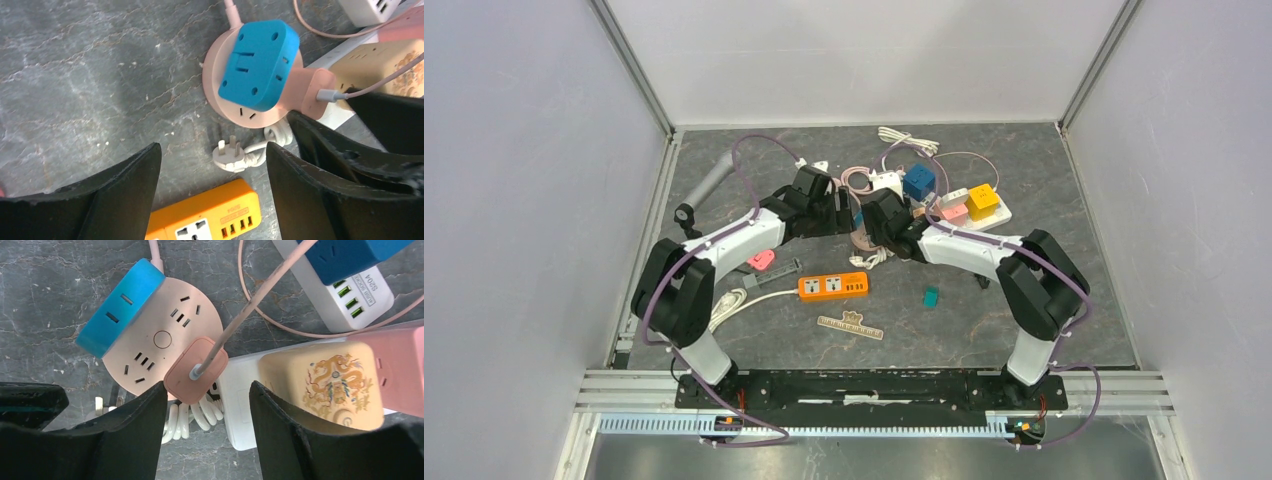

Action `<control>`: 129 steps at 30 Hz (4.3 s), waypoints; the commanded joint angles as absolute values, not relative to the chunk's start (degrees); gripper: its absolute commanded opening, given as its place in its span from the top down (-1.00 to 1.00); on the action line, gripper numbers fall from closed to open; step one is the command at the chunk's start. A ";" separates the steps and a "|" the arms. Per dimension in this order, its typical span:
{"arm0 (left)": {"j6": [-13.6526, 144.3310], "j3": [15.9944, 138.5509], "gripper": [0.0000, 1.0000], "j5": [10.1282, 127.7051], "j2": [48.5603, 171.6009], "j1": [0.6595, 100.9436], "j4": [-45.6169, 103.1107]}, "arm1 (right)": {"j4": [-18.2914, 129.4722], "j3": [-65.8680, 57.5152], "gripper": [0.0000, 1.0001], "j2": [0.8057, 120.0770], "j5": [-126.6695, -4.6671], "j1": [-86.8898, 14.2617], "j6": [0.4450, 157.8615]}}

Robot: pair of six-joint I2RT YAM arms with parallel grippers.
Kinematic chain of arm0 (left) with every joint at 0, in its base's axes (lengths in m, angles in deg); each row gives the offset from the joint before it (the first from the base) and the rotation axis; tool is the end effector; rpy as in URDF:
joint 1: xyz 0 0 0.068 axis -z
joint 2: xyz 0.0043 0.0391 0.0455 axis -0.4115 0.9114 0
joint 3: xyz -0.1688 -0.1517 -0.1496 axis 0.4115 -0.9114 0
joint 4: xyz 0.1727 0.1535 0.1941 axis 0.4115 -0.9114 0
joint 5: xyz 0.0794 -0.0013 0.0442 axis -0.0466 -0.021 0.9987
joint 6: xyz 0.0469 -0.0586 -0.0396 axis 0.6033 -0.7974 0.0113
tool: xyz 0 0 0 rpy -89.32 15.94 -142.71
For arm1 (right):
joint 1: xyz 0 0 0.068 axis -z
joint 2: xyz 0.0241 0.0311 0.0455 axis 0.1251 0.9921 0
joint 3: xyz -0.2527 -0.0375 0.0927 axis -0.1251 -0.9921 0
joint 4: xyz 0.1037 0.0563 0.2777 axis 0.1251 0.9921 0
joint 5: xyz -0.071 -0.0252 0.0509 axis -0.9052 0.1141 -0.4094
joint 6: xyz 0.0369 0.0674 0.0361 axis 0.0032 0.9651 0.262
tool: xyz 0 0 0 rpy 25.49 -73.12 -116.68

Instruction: Pull the plug off the socket

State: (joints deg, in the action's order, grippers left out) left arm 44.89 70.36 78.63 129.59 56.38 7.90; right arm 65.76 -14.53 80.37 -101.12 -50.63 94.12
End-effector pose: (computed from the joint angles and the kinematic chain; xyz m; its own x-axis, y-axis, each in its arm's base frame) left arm 0.3576 -0.2218 0.1742 -0.8113 -0.1172 -0.5728 0.1020 0.9363 -0.3360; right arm 0.3399 0.2740 0.1509 -0.6283 -0.1429 -0.7647 -0.1529 0.9865 -0.0587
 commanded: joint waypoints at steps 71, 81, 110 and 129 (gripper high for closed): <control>36.44 63.33 -0.50 68.48 133.77 50.49 18.59 | 59.84 -11.48 0.57 84.04 -94.74 -53.76 91.66; 37.90 63.35 -0.36 75.46 134.45 51.61 13.19 | 63.96 -7.30 1.00 85.18 -95.71 -54.76 93.88; 41.59 66.02 -0.20 82.57 140.33 54.46 3.79 | 60.32 -7.89 1.00 83.32 -88.33 -55.45 98.24; 42.67 65.92 -0.11 83.26 141.45 54.45 3.37 | 61.52 -10.03 1.00 82.13 -94.32 -56.08 97.44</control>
State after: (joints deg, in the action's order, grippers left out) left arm 39.07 68.50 78.04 137.81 55.09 10.26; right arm 62.33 -13.77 83.19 -90.48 -52.79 98.95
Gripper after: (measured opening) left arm 0.566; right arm 0.356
